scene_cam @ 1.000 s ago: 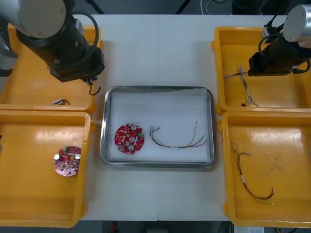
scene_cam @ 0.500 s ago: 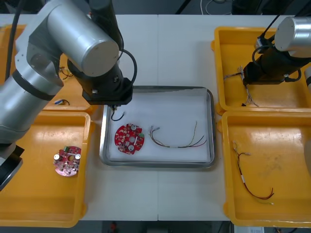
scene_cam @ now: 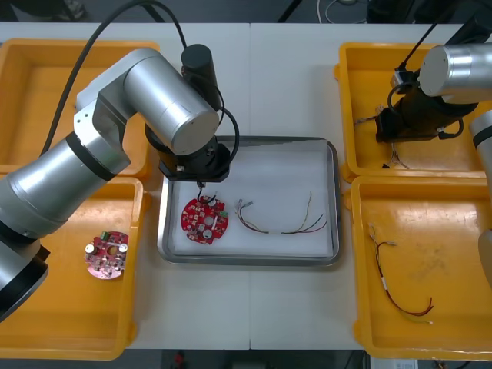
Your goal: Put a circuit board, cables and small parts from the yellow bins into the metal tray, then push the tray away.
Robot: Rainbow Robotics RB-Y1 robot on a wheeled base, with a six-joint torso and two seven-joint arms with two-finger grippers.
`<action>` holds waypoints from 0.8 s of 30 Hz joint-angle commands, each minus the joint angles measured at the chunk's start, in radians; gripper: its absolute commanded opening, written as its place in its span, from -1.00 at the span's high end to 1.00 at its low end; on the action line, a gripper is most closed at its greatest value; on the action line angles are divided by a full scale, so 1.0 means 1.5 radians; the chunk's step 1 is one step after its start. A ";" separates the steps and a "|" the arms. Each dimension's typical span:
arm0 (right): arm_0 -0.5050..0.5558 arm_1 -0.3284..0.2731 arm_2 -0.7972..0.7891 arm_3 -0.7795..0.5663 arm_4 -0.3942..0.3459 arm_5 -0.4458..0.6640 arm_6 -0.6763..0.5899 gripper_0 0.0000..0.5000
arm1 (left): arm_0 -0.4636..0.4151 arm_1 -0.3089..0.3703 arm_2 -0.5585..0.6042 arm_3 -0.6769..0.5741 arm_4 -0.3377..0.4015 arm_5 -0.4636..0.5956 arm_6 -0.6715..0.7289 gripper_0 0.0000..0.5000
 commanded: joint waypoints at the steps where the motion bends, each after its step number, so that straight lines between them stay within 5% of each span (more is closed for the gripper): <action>1: 0.015 0.005 0.006 -0.010 -0.007 -0.011 -0.008 -1.00 | -0.029 -0.027 -0.014 0.005 -0.012 -0.011 0.025 0.99; 5: 0.021 0.006 0.006 -0.010 -0.009 -0.016 -0.010 -1.00 | -0.029 -0.034 -0.014 0.006 -0.019 -0.011 0.026 0.90; 6: 0.021 0.006 0.006 -0.010 -0.011 -0.016 -0.011 -1.00 | -0.029 -0.035 -0.014 0.006 -0.019 -0.011 0.027 0.31; 9: 0.022 0.006 0.006 -0.010 -0.015 -0.016 -0.012 -0.89 | -0.029 -0.034 -0.014 0.006 -0.019 -0.011 0.032 -0.90; 10: 0.022 0.006 0.006 -0.010 -0.016 -0.016 -0.012 -0.54 | -0.029 -0.034 -0.014 0.006 -0.019 -0.011 0.033 -1.00; 11: 0.022 0.005 0.006 -0.010 -0.018 -0.016 -0.012 0.35 | -0.029 -0.035 -0.014 0.006 -0.019 -0.011 0.034 -1.00; 12: 0.023 0.005 0.005 -0.010 -0.018 -0.016 -0.012 0.84 | -0.029 -0.035 -0.014 0.006 -0.018 -0.011 0.035 -1.00; 13: 0.024 0.006 0.006 -0.010 -0.019 -0.016 -0.008 1.00 | -0.029 -0.035 -0.014 0.006 -0.018 -0.011 0.037 -1.00; 24: 0.024 -0.007 -0.013 -0.076 -0.001 0.067 -0.011 1.00 | -0.030 -0.035 -0.007 -0.005 -0.020 -0.008 0.051 -1.00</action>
